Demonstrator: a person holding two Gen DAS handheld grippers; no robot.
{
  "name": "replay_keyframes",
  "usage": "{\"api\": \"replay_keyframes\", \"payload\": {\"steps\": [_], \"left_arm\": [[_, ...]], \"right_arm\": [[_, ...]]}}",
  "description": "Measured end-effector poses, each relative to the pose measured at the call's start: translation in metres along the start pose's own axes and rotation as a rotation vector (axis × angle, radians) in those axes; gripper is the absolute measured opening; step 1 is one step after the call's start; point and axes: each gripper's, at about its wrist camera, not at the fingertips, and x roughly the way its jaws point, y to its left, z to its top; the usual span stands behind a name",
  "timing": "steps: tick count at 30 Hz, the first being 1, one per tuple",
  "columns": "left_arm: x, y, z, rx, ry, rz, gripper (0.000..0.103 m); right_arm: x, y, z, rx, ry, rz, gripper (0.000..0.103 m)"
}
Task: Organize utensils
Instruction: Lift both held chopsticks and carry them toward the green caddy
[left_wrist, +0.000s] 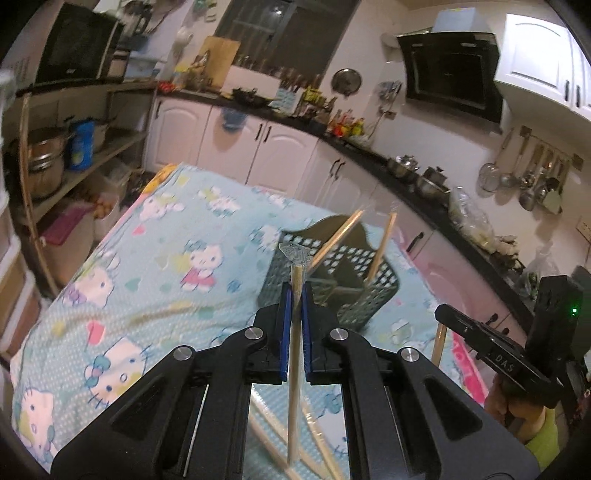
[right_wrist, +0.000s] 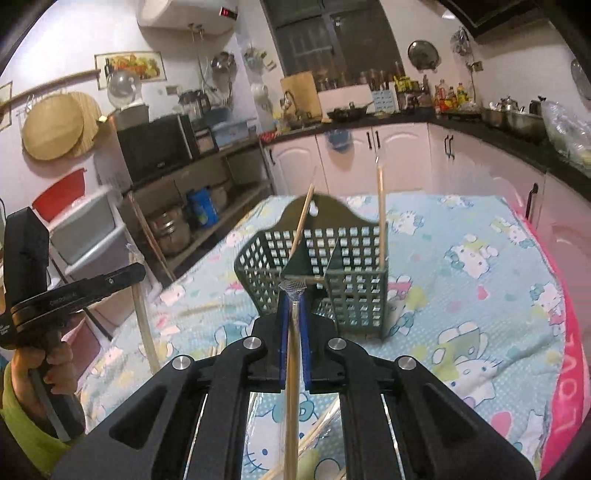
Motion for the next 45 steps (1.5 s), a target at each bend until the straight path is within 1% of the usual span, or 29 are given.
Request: {"api": "replay_keyframes", "payload": {"steps": [10,19,27,33,45], "left_arm": [[-0.002,-0.037,0.020,0.063,-0.049,-0.056,0.001],[0.007,-0.057,0.040,0.096,-0.086,-0.076,0.001],[0.015,-0.068,0.054,0.109,-0.121,-0.082,0.001],[0.023,-0.075,0.068,0.114,-0.149,-0.080,0.001],[0.042,-0.087,0.092,0.139,-0.187,-0.059,0.001]], "right_arm": [[-0.032,-0.007,0.013,0.019,-0.099,-0.016,0.006],[-0.051,-0.021,0.025,0.046,-0.180,-0.043,0.006],[-0.053,-0.027,0.038,0.044,-0.224,-0.068,0.006],[-0.049,-0.028,0.050,0.031,-0.241,-0.072,0.006],[-0.033,-0.022,0.088,-0.020,-0.291,-0.062,0.006]]}}
